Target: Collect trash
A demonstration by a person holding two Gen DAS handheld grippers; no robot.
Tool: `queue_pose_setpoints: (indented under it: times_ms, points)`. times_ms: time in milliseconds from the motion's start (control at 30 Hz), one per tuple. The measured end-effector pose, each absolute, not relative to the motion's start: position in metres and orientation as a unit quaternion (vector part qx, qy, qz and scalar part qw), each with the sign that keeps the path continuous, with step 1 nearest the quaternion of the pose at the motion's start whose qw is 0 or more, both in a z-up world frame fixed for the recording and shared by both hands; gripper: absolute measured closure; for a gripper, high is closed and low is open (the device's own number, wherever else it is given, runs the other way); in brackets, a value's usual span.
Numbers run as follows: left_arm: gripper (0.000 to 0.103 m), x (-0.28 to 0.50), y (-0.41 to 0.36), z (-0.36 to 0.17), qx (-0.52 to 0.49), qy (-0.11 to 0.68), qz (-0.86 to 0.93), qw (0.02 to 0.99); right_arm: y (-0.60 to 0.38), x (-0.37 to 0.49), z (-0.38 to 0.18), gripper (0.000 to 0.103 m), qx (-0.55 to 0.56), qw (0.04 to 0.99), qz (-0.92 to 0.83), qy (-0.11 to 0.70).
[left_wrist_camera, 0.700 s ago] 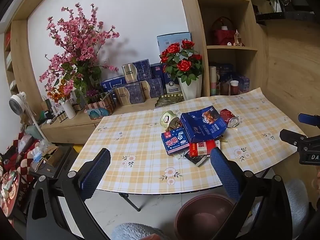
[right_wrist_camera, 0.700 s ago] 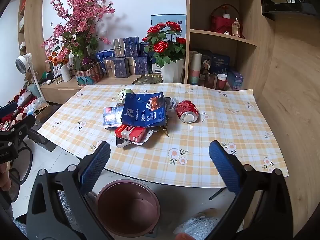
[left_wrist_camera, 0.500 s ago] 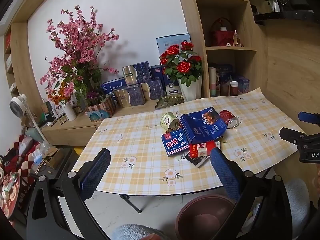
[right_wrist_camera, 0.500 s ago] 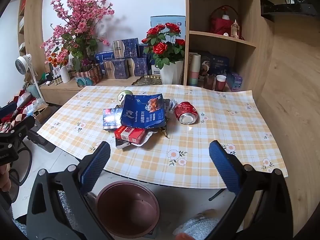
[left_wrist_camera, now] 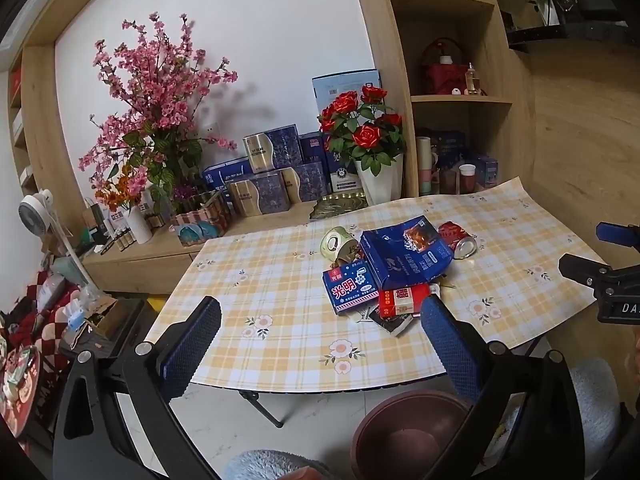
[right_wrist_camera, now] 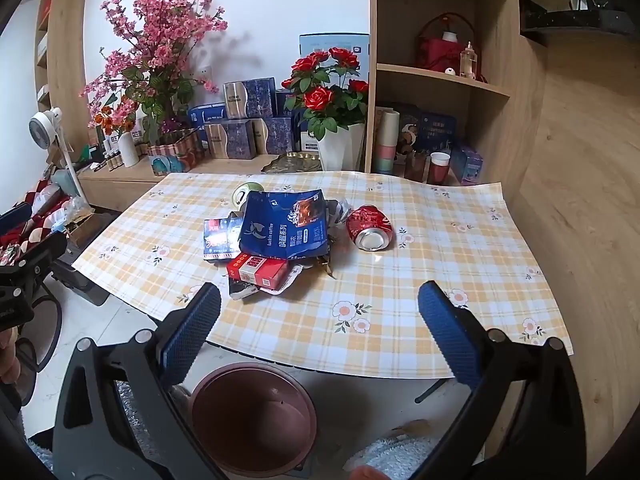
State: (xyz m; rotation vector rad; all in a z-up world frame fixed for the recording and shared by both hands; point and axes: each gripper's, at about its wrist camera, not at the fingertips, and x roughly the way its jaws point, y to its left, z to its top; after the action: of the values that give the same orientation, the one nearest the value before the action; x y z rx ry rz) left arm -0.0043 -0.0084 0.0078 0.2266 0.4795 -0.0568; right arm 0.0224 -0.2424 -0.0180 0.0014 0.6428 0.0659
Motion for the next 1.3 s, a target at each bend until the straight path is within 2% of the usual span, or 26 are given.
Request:
queue_pose_setpoints:
  times_ms: [1300]
  points:
    - [0.005, -0.0036, -0.0065, 0.0061, 0.108, 0.236, -0.028, 0.965, -0.2413, 0.0219, -0.0165, 0.006, -0.010, 0.948, 0.029, 0.317]
